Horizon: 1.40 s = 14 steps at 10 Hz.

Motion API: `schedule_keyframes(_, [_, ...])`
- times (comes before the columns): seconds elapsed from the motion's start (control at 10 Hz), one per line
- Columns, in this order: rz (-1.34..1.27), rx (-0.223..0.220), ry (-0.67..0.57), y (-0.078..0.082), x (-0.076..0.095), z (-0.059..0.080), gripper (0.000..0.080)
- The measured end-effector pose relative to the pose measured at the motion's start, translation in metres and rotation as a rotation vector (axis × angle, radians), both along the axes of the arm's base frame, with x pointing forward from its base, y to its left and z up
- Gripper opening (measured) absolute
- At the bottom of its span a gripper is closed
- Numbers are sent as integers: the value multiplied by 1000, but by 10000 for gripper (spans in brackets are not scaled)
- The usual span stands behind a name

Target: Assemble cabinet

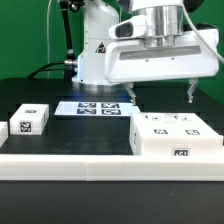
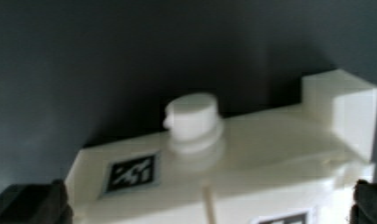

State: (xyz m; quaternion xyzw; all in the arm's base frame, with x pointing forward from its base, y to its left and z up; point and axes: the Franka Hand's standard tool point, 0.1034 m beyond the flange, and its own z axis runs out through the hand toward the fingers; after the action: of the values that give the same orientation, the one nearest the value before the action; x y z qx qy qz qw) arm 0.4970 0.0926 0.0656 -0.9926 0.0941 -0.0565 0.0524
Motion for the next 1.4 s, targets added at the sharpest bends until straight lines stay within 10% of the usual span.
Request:
schedule_keyframes(0.5, [44, -26, -31, 16, -11, -13, 797])
schedule_keyframes(1.4, [151, -57, -51, -1, -14, -44, 797])
